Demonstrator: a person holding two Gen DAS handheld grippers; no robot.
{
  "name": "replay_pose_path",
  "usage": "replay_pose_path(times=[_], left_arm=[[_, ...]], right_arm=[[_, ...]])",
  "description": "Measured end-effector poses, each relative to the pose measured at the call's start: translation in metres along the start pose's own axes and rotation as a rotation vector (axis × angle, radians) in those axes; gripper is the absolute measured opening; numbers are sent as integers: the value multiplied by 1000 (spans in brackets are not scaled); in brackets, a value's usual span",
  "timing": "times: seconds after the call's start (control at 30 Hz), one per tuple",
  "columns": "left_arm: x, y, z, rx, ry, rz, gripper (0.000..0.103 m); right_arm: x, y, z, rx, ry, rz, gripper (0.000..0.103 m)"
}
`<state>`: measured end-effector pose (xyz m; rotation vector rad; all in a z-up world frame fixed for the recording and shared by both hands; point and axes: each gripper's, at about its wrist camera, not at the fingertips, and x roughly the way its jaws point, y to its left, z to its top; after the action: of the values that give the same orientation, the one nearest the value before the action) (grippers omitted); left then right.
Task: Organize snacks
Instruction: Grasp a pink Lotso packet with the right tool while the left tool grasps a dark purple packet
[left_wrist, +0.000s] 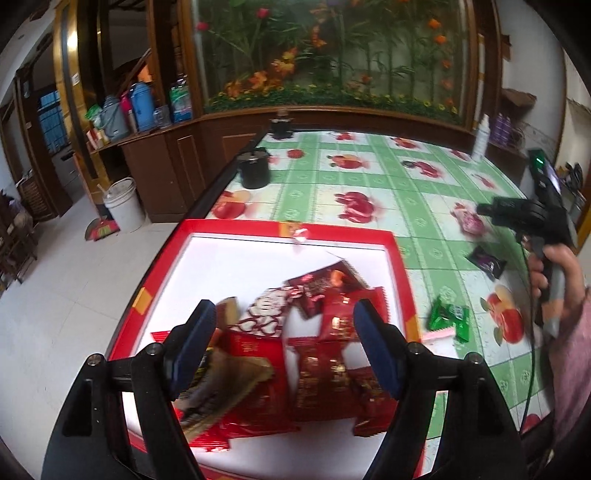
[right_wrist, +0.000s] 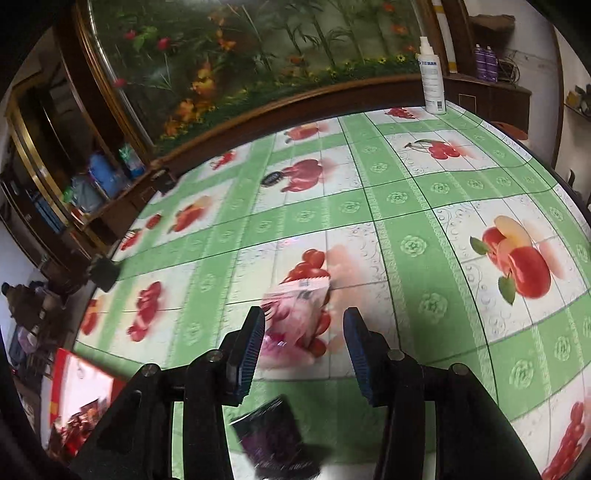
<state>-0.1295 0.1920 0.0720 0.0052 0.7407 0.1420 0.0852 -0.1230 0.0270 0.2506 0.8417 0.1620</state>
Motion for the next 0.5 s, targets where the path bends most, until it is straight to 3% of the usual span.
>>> replay_pose_path(times=[0.27, 0.4, 0.5], left_arm=[[4, -32, -6, 98, 57, -23, 77], [2, -46, -6, 126, 69, -39, 77], [0, -58, -4, 148, 75, -50, 77]], right_arm=[[29, 28, 0, -111, 72, -69, 50], [33, 29, -5, -143, 70, -99, 37], [29, 17, -2, -104, 78, -79, 37]])
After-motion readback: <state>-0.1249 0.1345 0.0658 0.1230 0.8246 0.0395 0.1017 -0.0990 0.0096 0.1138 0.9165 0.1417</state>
